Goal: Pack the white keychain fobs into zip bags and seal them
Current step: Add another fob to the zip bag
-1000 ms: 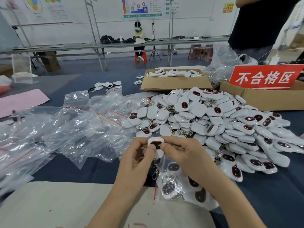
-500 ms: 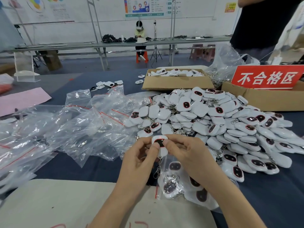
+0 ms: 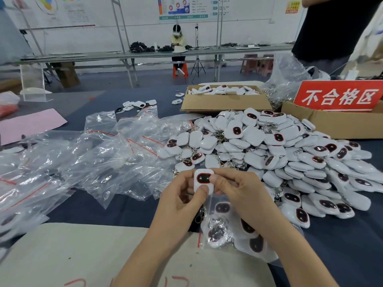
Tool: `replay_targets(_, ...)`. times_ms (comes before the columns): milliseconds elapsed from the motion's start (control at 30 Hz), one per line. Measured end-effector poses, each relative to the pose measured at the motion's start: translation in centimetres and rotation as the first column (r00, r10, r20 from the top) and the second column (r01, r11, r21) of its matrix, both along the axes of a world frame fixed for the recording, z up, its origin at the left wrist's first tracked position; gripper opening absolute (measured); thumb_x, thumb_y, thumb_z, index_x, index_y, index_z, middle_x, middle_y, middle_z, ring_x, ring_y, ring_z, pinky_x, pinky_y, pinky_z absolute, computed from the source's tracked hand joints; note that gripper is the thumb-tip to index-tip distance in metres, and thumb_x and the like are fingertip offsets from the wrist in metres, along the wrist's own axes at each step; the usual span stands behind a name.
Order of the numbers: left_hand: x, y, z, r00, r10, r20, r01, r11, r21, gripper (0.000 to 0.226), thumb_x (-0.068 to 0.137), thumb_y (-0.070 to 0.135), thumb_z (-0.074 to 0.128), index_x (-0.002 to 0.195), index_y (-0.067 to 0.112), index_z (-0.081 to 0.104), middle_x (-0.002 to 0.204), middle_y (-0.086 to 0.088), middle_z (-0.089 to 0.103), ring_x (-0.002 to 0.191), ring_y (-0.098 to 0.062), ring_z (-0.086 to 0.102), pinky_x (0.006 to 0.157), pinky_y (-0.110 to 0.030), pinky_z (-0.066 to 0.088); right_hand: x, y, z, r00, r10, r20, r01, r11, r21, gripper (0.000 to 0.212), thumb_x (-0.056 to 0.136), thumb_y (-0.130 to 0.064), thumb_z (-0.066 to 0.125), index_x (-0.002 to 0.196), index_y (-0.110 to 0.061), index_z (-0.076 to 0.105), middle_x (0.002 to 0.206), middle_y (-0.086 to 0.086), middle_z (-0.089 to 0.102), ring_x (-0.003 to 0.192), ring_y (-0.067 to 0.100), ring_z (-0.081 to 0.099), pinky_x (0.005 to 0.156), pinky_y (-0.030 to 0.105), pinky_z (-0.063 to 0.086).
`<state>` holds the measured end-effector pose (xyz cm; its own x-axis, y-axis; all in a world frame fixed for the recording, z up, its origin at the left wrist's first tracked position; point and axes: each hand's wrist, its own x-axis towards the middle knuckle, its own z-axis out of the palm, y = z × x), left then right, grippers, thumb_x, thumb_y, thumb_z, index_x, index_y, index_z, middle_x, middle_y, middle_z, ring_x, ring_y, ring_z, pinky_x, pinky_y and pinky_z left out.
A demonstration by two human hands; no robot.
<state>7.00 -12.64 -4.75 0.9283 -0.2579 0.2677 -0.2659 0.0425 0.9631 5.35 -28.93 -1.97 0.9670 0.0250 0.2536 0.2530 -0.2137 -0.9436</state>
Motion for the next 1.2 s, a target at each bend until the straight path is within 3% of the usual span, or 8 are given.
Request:
replay_targets(133,0.1,0.0,0.0,1.0,0.009,-0.016,-0.009,1.0,0.017,0.021,0.096,0.013,0.068,0.11,0.028,0.07,0.093,-0.005,0.073,0.087,-0.02,0.068,0.082,-0.031,0.055,0.1,-0.2,-0.2,1.0,0.001,-0.006,-0.001,1.0,-0.017,0.019,0.095,-0.023,0.063,0.097,-0.041,0.07,0.087,-0.012,0.077,0.077,0.005,0.073,0.069,0.015,0.056)
replay_targets(233,0.1,0.0,0.1,1.0,0.009,-0.025,-0.008,1.0,0.019,0.022,0.096,0.014,0.068,0.111,0.03,0.071,0.095,-0.006,0.073,0.092,-0.028,0.068,0.086,-0.037,0.056,0.1,-0.2,-0.2,1.0,0.008,-0.011,-0.008,1.0,-0.014,0.022,0.095,-0.021,0.063,0.095,-0.042,0.07,0.085,-0.012,0.077,0.076,0.006,0.073,0.067,0.017,0.057)
replay_targets(467,0.1,-0.5,0.1,0.991,0.133,0.004,-0.133,0.991,-0.011,0.016,0.094,0.015,0.071,0.106,0.025,0.074,0.091,0.005,0.077,0.082,-0.011,0.07,0.073,-0.014,0.052,0.3,-0.3,-0.4,1.0,0.001,0.016,0.0,1.0,-0.015,0.02,0.094,-0.024,0.062,0.102,-0.041,0.067,0.094,-0.017,0.076,0.08,0.005,0.073,0.074,0.017,0.057)
replay_targets(567,0.1,-0.4,-0.2,0.955,0.243,0.171,-0.263,0.959,0.11,0.015,0.093,0.019,0.072,0.101,0.032,0.072,0.09,0.012,0.072,0.083,-0.008,0.065,0.073,-0.015,0.047,0.3,0.0,-0.3,0.999,0.023,0.023,-0.024,0.999,0.03,0.028,0.093,-0.023,0.065,0.11,-0.045,0.065,0.103,-0.014,0.074,0.077,0.009,0.073,0.068,0.027,0.062)
replay_targets(700,0.0,-0.3,-0.8,0.852,0.26,0.454,-0.407,0.874,0.265,0.015,0.096,0.021,0.068,0.107,0.032,0.072,0.093,0.021,0.058,0.093,-0.004,0.057,0.079,-0.011,0.04,0.1,-0.2,0.0,0.998,0.04,0.04,-0.04,0.999,0.007,0.022,0.091,-0.02,0.066,0.092,-0.041,0.072,0.093,-0.009,0.077,0.084,0.009,0.074,0.076,0.02,0.059)
replay_targets(867,0.2,-0.2,-1.1,0.792,0.273,0.546,-0.464,0.851,0.248,0.019,0.094,0.025,0.065,0.107,0.039,0.068,0.095,0.02,0.056,0.095,-0.005,0.057,0.079,-0.011,0.04,0.1,-0.4,-0.5,1.0,0.027,0.011,-0.028,0.998,0.051,0.026,0.093,-0.005,0.064,0.09,-0.03,0.072,0.097,0.001,0.076,0.089,0.028,0.073,0.075,0.044,0.062)
replay_targets(1033,0.2,-0.4,-0.7,0.851,0.271,0.45,-0.399,0.891,0.217,0.018,0.093,0.035,0.066,0.109,0.043,0.067,0.101,0.019,0.06,0.099,-0.01,0.061,0.083,-0.017,0.046,0.1,-0.4,-0.3,1.0,0.009,0.004,-0.01,0.998,0.057,0.029,0.095,-0.004,0.06,0.09,-0.029,0.072,0.098,-0.003,0.075,0.089,0.018,0.073,0.076,0.032,0.062)
replay_targets(1200,0.0,-0.3,0.2,0.984,0.145,0.107,-0.157,0.981,0.113,0.025,0.095,0.052,0.057,0.116,0.043,0.066,0.106,0.018,0.072,0.098,-0.002,0.067,0.081,-0.011,0.047,-0.1,-0.6,-0.1,0.997,0.044,-0.066,-0.035,0.992,0.125,0.029,0.097,-0.003,0.056,0.099,-0.028,0.071,0.12,-0.008,0.07,0.098,0.009,0.072,0.071,0.026,0.062)
